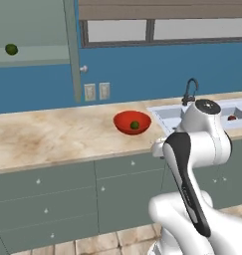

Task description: Pick the limes from the cabinet and place them in one bowl. Pick the apple from the sink and place it in the other bowl.

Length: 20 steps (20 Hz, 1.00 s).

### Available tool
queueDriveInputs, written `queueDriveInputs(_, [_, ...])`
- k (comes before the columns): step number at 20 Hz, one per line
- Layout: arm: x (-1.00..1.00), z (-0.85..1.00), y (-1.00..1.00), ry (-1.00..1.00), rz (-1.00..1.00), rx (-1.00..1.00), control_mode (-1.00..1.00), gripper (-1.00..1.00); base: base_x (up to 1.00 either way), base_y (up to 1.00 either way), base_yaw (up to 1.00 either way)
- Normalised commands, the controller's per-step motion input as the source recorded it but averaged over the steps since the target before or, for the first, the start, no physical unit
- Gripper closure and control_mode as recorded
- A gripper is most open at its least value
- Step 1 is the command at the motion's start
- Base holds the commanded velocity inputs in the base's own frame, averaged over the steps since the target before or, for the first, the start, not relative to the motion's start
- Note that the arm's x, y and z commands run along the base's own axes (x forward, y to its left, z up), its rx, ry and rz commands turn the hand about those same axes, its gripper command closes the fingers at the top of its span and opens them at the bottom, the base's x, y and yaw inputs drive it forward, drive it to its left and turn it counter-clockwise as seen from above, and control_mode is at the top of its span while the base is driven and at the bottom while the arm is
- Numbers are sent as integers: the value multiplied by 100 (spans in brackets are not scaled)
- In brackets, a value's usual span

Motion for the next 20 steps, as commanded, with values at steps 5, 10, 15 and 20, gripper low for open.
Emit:
queueDriveInputs(5, [0, 0, 0, 0, 0, 0, 100, -100, 0, 57, -1])
queueDriveInputs(10, [0, 0, 0, 0, 0, 0, 100, -100, 0, 56, -1])
queueDriveInputs(15, [0, 0, 0, 0, 0, 0, 100, -100, 0, 53, -1])
queueDriveInputs(20, [0, 0, 0, 0, 0, 0, 100, -100, 4, 57, 0])
